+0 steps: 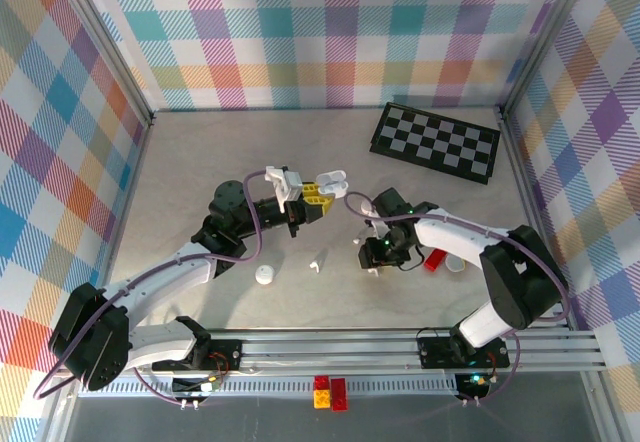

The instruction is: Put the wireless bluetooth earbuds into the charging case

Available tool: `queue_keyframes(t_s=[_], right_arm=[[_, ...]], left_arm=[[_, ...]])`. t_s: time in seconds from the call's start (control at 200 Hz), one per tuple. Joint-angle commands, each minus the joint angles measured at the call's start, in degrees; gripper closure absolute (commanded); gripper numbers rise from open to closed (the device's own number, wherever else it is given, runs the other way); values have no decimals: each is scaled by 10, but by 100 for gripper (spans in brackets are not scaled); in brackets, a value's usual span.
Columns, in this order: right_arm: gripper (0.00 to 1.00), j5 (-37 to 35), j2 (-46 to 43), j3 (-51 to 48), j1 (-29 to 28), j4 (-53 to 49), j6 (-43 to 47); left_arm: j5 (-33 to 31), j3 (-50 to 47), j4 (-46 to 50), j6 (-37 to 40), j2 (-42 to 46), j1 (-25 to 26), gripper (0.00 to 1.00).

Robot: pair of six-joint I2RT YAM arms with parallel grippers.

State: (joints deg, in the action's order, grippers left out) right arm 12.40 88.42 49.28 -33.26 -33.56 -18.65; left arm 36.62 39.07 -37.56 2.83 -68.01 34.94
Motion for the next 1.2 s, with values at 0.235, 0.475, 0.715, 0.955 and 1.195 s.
queue_keyframes(t_s=[0.235, 0.475, 0.715, 0.955, 1.195], right_arm=[[62, 5, 56, 31, 7, -48, 25], [66, 16, 61, 16, 7, -27, 22], [71, 7, 74, 18, 7, -28, 20], [76, 11, 78, 10, 8, -26, 16], [79, 3, 41, 5, 9, -11, 8]], left_arm=[[19, -8, 5, 18, 25, -6, 100], [26, -2, 6, 20, 20, -6, 100], [31, 1, 6, 18, 18, -6, 100], [28, -1, 8, 20, 19, -6, 100], [24, -1, 11, 22, 17, -6, 100]])
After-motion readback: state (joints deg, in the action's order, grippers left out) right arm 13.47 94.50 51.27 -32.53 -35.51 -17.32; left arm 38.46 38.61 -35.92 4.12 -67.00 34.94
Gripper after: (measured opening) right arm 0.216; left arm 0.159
